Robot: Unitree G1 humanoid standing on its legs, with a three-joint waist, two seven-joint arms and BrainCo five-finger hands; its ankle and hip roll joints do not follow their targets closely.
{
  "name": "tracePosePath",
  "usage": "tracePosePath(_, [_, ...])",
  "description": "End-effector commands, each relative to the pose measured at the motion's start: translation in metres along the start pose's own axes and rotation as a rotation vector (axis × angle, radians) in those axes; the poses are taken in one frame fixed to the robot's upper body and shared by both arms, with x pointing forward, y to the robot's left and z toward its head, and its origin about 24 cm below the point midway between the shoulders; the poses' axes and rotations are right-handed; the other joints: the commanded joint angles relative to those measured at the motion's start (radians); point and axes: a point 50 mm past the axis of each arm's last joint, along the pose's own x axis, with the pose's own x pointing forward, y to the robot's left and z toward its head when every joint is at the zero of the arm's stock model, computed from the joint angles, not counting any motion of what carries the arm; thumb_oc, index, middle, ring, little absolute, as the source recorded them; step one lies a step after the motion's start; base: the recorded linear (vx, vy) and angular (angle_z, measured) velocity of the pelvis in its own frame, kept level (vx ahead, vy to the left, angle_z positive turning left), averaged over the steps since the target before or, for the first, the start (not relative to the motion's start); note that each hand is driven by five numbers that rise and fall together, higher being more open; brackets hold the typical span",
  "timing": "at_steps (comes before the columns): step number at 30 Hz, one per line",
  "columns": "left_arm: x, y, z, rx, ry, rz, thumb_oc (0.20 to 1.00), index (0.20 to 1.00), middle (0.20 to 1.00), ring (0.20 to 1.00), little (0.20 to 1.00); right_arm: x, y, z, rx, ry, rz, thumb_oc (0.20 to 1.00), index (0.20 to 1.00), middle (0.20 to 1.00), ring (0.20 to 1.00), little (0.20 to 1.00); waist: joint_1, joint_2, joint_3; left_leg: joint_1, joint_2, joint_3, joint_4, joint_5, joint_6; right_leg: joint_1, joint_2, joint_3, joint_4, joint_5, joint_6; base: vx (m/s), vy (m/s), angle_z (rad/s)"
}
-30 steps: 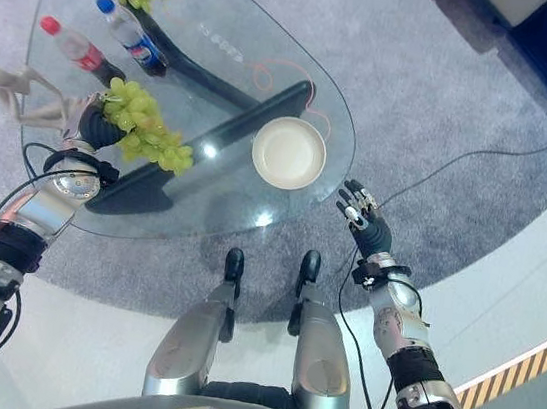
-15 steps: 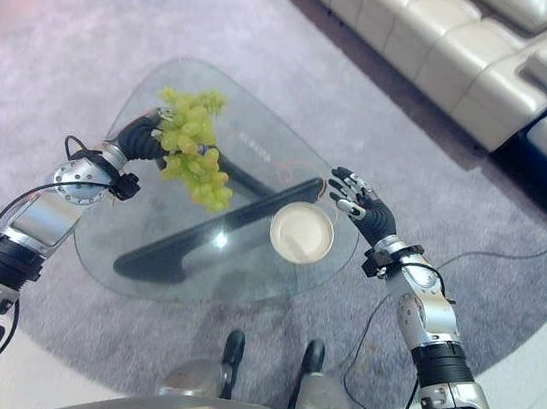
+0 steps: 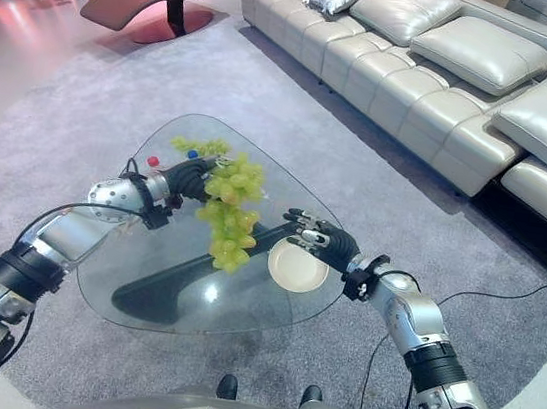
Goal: Pick up fruits into the plate
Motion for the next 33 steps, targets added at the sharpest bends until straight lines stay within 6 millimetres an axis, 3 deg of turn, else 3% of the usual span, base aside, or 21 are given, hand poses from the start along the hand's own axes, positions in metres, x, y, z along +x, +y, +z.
tracePosePath(1, [0.021,0.021,0.05,0.033,-0.231,0.012,0.2,0.2,0.2,0.2,0.2,0.021,0.021,0.023,-0.029,-0.079,0.135,1.0,1.0,1.0,1.0,1.0,0.023,-0.034,-0.061,0.04,-0.074,0.067,0.021,-0.155,0.038,0.033,-0.033,0.024,0.038,-0.088,0.054,0.0,0.0,0.0])
tracePosePath(14, [0.035,0.005,0.076,-0.049,-0.34,-0.036,0.2,0.2,0.2,0.2,0.2,0.042,0.043,0.01,0.015,-0.038,0.216,1.0,1.0,1.0,1.0,1.0,0.024,-0.035,-0.068,0.042,-0.071,0.074,0.017,-0.154,0.038,0.038,-0.034,0.024,0.029,-0.086,0.054,0.0,0.0,0.0])
tracePosePath(33, [0.041,-0.003,0.074,-0.079,-0.312,-0.049,0.2,0.2,0.2,0.2,0.2,0.054,0.06,0.011,0.018,-0.041,0.274,1.0,1.0,1.0,1.0,1.0,0.028,-0.036,-0.068,0.042,-0.07,0.076,0.016,-0.154,0.041,0.039,-0.032,0.029,0.024,-0.088,0.05,0.0,0.0,0.0])
